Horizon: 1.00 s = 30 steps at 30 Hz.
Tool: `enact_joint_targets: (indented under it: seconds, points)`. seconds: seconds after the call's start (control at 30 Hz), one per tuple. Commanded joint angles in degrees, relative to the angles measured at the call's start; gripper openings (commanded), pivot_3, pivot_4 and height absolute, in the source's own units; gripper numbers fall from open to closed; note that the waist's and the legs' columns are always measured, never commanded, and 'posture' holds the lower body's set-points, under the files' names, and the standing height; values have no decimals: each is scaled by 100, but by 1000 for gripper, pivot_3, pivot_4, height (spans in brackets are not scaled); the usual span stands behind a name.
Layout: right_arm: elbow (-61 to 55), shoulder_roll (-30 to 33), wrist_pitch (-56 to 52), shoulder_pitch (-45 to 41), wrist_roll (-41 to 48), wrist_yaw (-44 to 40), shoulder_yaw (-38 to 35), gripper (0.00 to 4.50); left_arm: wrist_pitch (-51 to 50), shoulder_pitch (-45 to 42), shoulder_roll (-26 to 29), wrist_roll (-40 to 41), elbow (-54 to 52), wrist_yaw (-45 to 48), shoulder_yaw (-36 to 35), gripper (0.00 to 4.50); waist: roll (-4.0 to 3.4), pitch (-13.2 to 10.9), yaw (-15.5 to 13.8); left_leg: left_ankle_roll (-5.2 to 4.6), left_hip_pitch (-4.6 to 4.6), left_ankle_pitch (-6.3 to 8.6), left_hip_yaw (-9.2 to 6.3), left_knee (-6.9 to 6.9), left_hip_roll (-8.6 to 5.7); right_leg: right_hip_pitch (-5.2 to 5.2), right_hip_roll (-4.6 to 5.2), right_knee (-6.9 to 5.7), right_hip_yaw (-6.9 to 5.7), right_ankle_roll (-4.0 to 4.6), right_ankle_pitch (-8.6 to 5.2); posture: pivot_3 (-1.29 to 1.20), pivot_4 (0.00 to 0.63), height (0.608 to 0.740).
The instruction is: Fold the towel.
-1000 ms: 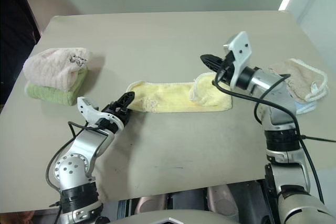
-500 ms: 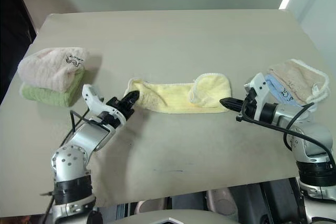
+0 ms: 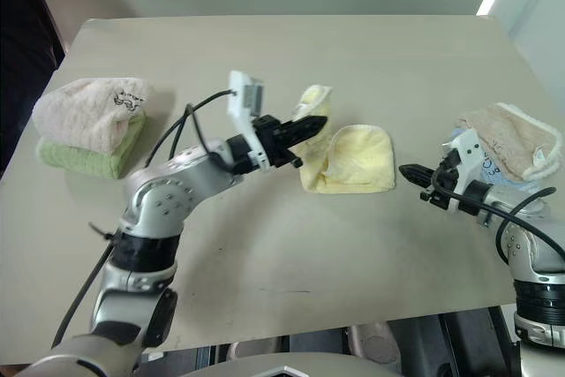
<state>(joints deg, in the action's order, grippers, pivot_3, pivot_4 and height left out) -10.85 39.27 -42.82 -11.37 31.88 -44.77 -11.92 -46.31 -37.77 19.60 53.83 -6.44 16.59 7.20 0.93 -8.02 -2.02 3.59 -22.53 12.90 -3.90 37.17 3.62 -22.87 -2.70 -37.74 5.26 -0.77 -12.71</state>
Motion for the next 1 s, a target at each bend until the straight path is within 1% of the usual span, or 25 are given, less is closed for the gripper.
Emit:
enact_joint_targets:
  seconds: [0.03, 0.07, 0.17, 0.3, 0.37, 0.47, 0.5, 0.7, 0.83, 0.9, 1.0]
  points:
    - [-70, 121, 138, 140, 18, 113, -413, 0, -2, -678, -323, -591, 623, 555, 431, 24, 2, -1, -6, -1, -1, 1, 0, -1, 0, 1, 1, 5, 13, -7, 3, 0, 150, 740]
    - [-109, 127, 129, 190, 32, 137, -467, 0, 22, -817, -402, -774, 783, 689, 558, 24, 3, -2, -9, -3, -5, 2, -1, 0, 0, 1, 2, 8, 34, -16, 4, 0, 150, 740]
    - [-263, 128, 94, 391, 71, 215, -639, 0, 106, -1094, -646, -1327, 1225, 1100, 990, 24, 1, -1, -10, -23, -5, 14, 6, -2, -1, 1, -1, 34, 70, -81, 36, 0, 150, 740]
    - [-562, 63, 8, 702, 159, 366, -839, 0, 189, -1210, -981, -1844, 1569, 1490, 1304, 24, 1, -1, -4, -44, -10, 38, 6, -2, -4, 2, -1, 72, 104, -114, 38, 0, 150, 740]
    - [-688, 33, -32, 810, 206, 446, -909, 0, 186, -1226, -1060, -2058, 1661, 1651, 1390, 24, 1, -1, -2, -61, -13, 55, -1, 10, -3, 0, 0, 75, 121, -130, 31, 0, 150, 740]
    - [-838, -6, -90, 914, 277, 567, -993, 0, 177, -1207, -1114, -2324, 1770, 1877, 1470, 694, 1, -1, -2, -70, -15, 71, -3, 30, -6, 1, 1, 76, 126, -147, 22, 0, 150, 740]
    - [-872, -7, -104, 937, 299, 589, -1008, 0, 155, -1190, -1157, -2347, 1776, 1947, 1424, 997, 1, -1, -3, -71, -15, 78, -4, 38, -7, 1, 0, 76, 127, -150, 21, 0, 150, 740]
    - [-966, 45, -176, 954, 399, 655, -1029, 0, -48, -1087, -1359, -2285, 1668, 2089, 1073, 3124, -1, 0, -9, -111, -28, 118, -9, 93, -4, 6, 2, 74, 130, -170, 25, 0, 150, 740]
    - [-865, 185, -159, 778, 380, 594, -971, 0, -205, -1010, -1305, -2087, 1318, 2199, 715, 4471, -1, 0, -7, -112, -27, 119, -5, 105, -5, 9, 5, 74, 132, -179, 40, 0, 150, 740]
    - [-828, 272, -126, 585, 374, 538, -909, 0, -259, -983, -1119, -1922, 1052, 2337, 451, 4471, -2, 0, -6, -112, -27, 118, -3, 111, -6, 8, 3, 74, 132, -180, 49, 0, 150, 740]
    - [-773, 372, -60, 293, 322, 487, -787, 0, -10, -1031, -892, -2054, 1061, 2230, 81, 4471, -2, 0, 11, -113, -23, 116, 2, 116, -8, 8, -1, 74, 132, -177, 58, 0, 150, 740]
